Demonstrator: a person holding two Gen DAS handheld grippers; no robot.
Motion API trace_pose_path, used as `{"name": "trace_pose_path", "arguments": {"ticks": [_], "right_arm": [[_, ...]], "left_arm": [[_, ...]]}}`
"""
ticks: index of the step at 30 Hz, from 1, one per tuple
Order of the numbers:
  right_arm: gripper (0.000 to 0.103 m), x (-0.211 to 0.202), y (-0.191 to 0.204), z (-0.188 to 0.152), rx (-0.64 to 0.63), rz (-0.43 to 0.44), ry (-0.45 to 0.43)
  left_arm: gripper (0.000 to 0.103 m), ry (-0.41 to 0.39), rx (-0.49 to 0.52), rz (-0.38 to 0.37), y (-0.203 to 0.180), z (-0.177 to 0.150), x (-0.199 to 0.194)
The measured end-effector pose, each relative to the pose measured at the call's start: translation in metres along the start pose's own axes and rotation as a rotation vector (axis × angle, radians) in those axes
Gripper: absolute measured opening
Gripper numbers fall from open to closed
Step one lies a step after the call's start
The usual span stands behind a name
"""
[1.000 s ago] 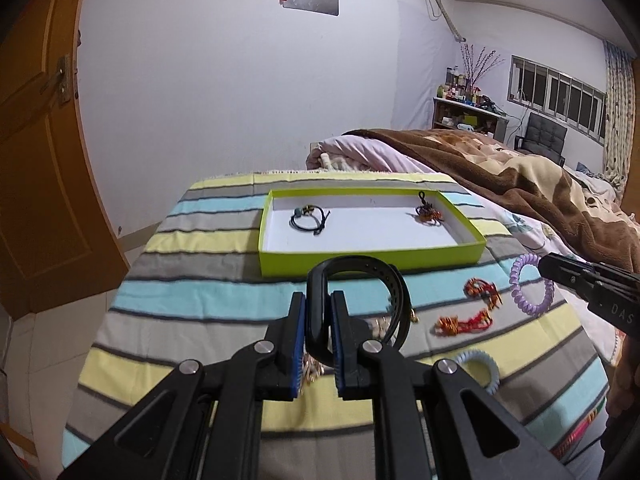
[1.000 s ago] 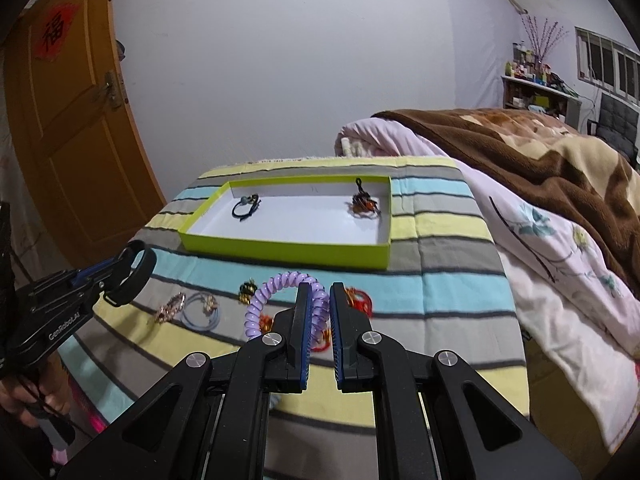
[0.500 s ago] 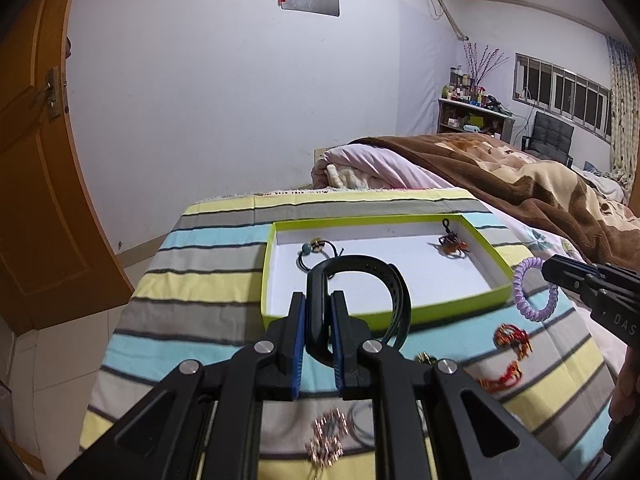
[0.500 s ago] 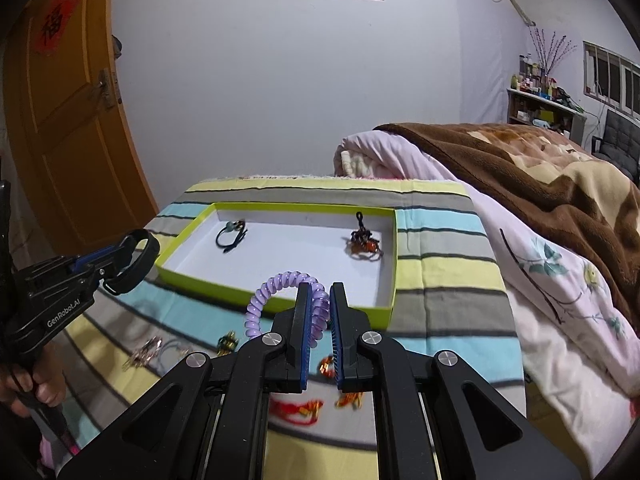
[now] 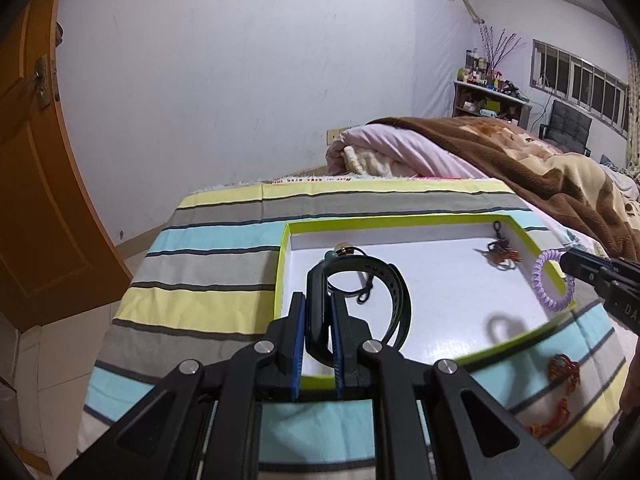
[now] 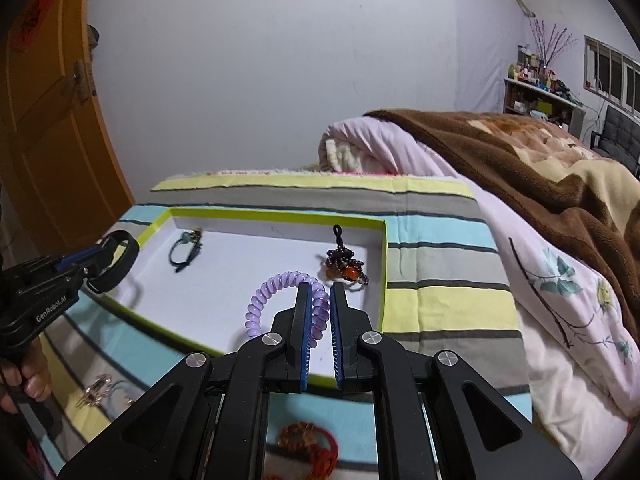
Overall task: Organize jewelry
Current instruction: 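Carry the black band with the left tool while the right tool carries the lavender coil into the box, then open the left tool while the right tool opens, releasing both items in the box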
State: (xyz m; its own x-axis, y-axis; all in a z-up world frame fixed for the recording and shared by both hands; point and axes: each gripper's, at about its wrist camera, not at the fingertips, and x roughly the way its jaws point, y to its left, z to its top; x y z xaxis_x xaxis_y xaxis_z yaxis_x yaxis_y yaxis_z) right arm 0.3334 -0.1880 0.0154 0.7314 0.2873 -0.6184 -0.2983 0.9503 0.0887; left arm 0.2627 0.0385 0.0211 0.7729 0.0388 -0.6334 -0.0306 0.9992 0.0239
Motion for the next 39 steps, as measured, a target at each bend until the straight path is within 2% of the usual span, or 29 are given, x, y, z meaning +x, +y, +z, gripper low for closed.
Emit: {"name": "trace_pose_path", "arguments": {"ticks": [15, 22, 24, 27, 29, 39], "right_arm": [[0.009, 0.049, -0.004, -0.004, -0.020, -0.024, 0.117], [0.009, 0.056, 0.000, -0.005, -0.041, -0.022, 0.155], [0.010, 0.056, 0.002, -0.006, -0.054, -0.027, 0.155], [0.020, 0.054, 0.004, -0.006, -0.055, -0.008, 0.152], [0.031, 0.049, 0.007, -0.006, -0.063, -0.012, 0.137], [0.032, -0.003, 0.012, -0.009, -0.056, -0.005, 0.040]], "left_arm": [[0.013, 0.116, 0.010, 0.001, 0.001, -0.006, 0.043], [0.013, 0.126, 0.023, -0.013, -0.001, -0.006, 0.048], [0.014, 0.129, 0.029, -0.017, -0.002, -0.006, 0.049], [0.014, 0.127, 0.028, -0.019, -0.001, -0.005, 0.049], [0.017, 0.123, 0.019, -0.026, 0.001, -0.005, 0.046], [0.020, 0.038, 0.005, -0.035, 0.004, -0.007, 0.001]]}}
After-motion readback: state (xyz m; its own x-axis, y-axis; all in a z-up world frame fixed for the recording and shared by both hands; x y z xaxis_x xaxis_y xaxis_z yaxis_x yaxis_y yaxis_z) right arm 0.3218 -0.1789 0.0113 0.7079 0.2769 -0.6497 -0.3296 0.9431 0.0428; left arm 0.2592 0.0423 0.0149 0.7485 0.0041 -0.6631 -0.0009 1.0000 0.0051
